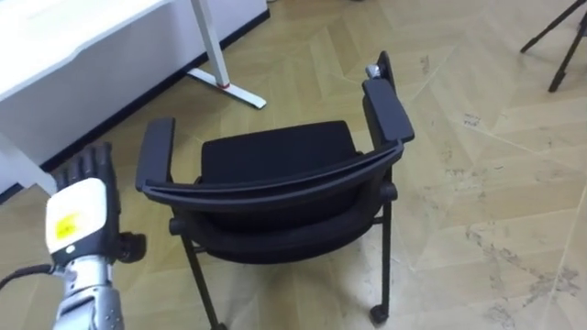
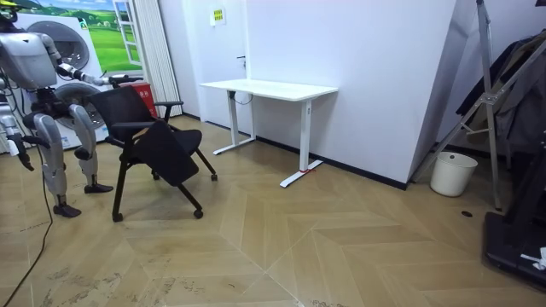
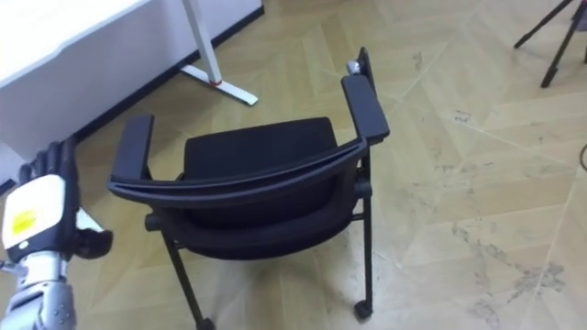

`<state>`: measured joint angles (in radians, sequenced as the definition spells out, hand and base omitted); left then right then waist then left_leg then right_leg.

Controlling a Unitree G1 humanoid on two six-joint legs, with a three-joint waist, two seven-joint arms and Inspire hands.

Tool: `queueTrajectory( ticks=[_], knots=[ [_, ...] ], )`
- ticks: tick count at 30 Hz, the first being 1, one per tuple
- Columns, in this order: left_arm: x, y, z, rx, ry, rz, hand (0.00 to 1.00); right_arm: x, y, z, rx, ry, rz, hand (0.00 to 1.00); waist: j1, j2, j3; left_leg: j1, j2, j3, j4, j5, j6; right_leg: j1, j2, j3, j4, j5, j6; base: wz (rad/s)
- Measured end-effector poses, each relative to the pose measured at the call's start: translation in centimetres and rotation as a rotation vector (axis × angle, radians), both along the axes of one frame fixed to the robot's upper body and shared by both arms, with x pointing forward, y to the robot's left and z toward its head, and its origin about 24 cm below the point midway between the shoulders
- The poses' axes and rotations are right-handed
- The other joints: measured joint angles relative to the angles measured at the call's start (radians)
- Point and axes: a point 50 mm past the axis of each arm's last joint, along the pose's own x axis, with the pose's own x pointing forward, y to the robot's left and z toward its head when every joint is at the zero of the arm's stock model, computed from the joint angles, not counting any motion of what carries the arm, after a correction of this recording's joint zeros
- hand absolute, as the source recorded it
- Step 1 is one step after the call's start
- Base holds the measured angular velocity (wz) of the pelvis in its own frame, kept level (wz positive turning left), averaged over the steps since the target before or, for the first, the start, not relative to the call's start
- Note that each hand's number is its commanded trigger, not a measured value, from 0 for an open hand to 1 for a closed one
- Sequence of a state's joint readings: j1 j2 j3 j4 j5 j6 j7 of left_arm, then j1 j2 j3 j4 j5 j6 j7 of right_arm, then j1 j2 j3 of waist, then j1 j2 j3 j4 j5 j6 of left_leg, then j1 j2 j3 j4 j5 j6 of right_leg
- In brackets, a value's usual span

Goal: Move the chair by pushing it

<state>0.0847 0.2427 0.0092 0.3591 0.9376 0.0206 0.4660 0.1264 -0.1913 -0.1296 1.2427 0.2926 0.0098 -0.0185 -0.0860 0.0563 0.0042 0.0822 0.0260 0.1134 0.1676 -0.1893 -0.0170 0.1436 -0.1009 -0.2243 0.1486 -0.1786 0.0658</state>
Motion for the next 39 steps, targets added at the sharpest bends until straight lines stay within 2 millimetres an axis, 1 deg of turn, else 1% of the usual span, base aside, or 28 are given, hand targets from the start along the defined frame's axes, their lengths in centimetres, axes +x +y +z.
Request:
queueTrajectory(
  ticks=[2,5,9,14,17,20,25,30,36,37,39],
  knots=[
    [0.1,-0.6,-0.2,0.007,0.008,-0.028,0.0,0.1,0.0,0.0,0.0,0.0,0.002,0.0,-0.009,-0.001,-0.0008,0.0,0.0,0.002,0.0,0.0,0.0,-0.002,0.0,0.004,0.0,0.0,0.0,0.0],
    [0.1,-0.9,-0.2,0.028,0.015,-0.05,0.0,0.4,0.1,0.0,-0.001,-0.002,0.008,0.0,-0.023,0.0,-0.0013,0.0,0.0,0.004,0.0,0.0,0.0,-0.003,0.0,0.006,0.0,0.0,0.0,0.0],
    [0.4,-1.8,0.0,0.08,0.012,-0.106,0.0,0.3,0.1,0.0,-0.002,0.003,0.013,0.0,-0.026,0.003,-0.0035,-0.003,0.0,0.009,0.001,0.0,0.0,-0.011,0.0,0.011,0.001,0.0,0.0,-0.04],
    [1.1,-3.3,1.5,0.101,-0.05,-0.179,0.0,0.6,0.2,0.0,0.0,-0.008,0.043,0.0,-0.028,0.003,-0.0039,-0.003,0.0,0.011,0.0,0.0,0.0,-0.015,0.0,0.014,0.002,0.0,0.0,0.0],
    [1.2,-4.0,2.0,0.101,-0.07,-0.212,0.0,1.1,0.3,0.0,0.008,-0.021,0.053,0.0,-0.039,0.002,-0.004,-0.005,0.0,0.012,-0.001,0.0,0.0,-0.015,0.0,0.011,0.002,0.0,0.0,0.0],
    [1.2,-4.5,2.0,0.098,-0.069,-0.235,0.0,1.6,0.3,0.0,0.009,-0.034,0.055,0.0,-0.047,0.001,-0.0041,-0.004,0.0,0.012,-0.001,0.0,0.0,-0.018,0.0,0.011,0.001,0.0,0.0,0.0],
    [1.2,-4.9,1.9,0.096,-0.05,-0.257,0.0,1.6,0.4,0.0,0.008,-0.034,0.054,0.0,-0.056,-0.006,-0.0021,-0.005,0.0,0.012,-0.001,0.0,0.0,-0.019,0.0,0.012,0.001,0.0,0.0,0.0],
    [1.2,-5.1,1.7,0.1,-0.039,-0.259,0.0,1.7,0.4,0.0,0.007,-0.036,0.053,0.0,-0.06,-0.011,-0.0033,-0.005,0.0,0.015,-0.001,0.0,0.0,-0.02,0.0,0.021,0.002,0.0,0.0,0.0],
    [1.1,-5.1,1.5,0.097,-0.023,-0.261,0.0,1.7,0.4,0.0,0.01,-0.036,0.053,0.0,-0.075,-0.011,-0.0037,-0.003,0.001,0.021,-0.003,0.0,0.0,-0.023,0.0,0.028,0.002,0.0,0.0,-0.02],
    [1.1,-5.2,1.4,0.095,-0.01,-0.265,0.0,1.6,0.4,0.0,0.011,-0.033,0.053,0.0,-0.076,-0.012,-0.0026,-0.003,0.001,0.023,-0.004,0.0,0.0,-0.023,0.0,0.029,0.002,0.0,0.0,0.0],
    [0.8,-5.4,0.5,0.091,0.036,-0.275,0.0,1.4,0.4,0.0,0.013,-0.024,0.051,0.0,-0.082,-0.01,-0.0037,-0.003,0.001,0.023,-0.004,0.0,0.0,-0.024,0.001,0.03,0.002,0.0,0.0,0.0]
  ],
)
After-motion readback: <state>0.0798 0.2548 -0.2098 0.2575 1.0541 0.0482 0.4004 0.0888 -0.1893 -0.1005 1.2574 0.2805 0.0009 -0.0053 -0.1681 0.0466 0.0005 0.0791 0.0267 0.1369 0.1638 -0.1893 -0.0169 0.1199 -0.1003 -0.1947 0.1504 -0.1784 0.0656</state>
